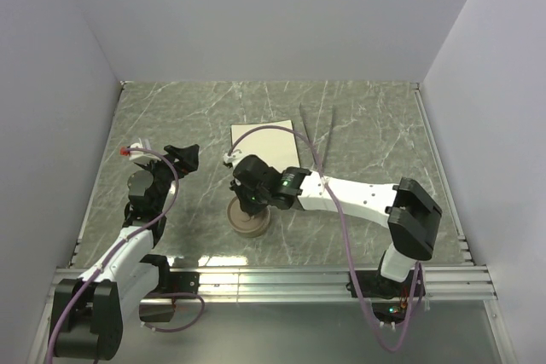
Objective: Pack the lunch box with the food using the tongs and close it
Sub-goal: Put the lid back on the lunch box
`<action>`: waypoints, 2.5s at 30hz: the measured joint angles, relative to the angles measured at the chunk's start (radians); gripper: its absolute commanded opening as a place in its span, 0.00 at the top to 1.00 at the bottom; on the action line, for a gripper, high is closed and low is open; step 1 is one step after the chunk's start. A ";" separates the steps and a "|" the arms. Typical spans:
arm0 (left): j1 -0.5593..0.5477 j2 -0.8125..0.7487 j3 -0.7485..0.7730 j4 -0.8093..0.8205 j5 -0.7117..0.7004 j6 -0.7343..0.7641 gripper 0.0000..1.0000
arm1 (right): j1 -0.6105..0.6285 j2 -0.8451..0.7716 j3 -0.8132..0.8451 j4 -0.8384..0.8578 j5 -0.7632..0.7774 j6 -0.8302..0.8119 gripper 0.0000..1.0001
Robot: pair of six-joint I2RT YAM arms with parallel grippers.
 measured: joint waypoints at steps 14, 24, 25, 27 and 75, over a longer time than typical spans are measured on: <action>0.000 -0.011 0.000 0.000 0.000 -0.003 0.01 | -0.001 0.045 0.007 0.004 0.019 0.001 1.00; 0.000 -0.012 0.000 0.000 0.000 -0.003 0.01 | -0.068 -0.061 -0.119 0.053 0.018 0.016 1.00; 0.000 -0.012 0.000 0.000 0.000 -0.003 0.01 | -0.072 -0.061 -0.121 0.057 0.013 0.017 1.00; 0.000 -0.012 0.000 0.000 0.000 -0.003 0.01 | -0.077 -0.058 -0.121 0.064 0.003 0.017 1.00; 0.000 -0.030 -0.008 0.001 0.000 -0.003 0.01 | -0.134 -0.418 -0.560 0.576 0.020 0.183 1.00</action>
